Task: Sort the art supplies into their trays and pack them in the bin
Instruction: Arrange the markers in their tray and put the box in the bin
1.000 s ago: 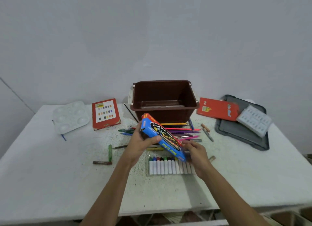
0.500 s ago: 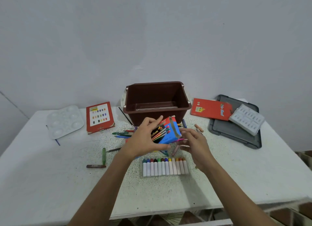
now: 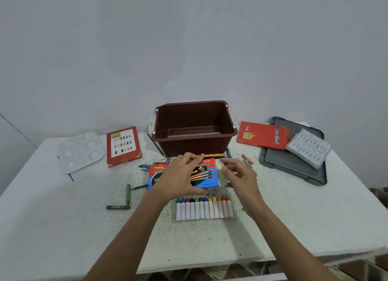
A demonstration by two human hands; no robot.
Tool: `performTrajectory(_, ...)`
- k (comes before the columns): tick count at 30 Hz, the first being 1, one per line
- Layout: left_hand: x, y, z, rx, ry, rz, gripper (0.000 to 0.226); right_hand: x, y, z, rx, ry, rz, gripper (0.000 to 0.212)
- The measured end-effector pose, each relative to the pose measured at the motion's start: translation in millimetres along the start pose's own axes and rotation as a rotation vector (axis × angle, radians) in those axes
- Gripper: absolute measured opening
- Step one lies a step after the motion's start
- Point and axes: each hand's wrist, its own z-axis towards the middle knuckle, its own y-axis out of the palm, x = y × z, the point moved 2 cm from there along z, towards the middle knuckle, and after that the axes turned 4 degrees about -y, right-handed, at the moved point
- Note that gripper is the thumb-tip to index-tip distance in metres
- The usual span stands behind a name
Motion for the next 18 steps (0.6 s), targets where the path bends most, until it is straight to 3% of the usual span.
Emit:
performTrajectory(6, 0.5, 3.2, 3.6, 0.002, 0.011, 0.015, 0.106, 11.7, -1.9, 2.9, -0.021, -0.034, -0.203, 0.017)
performTrajectory(18, -5.4, 7.1, 3.1, -0.062, 0.005, 0.029, 0.102, 25.8, -2.6, 8.1, -0.138, -0.014, -0.323, 0.014)
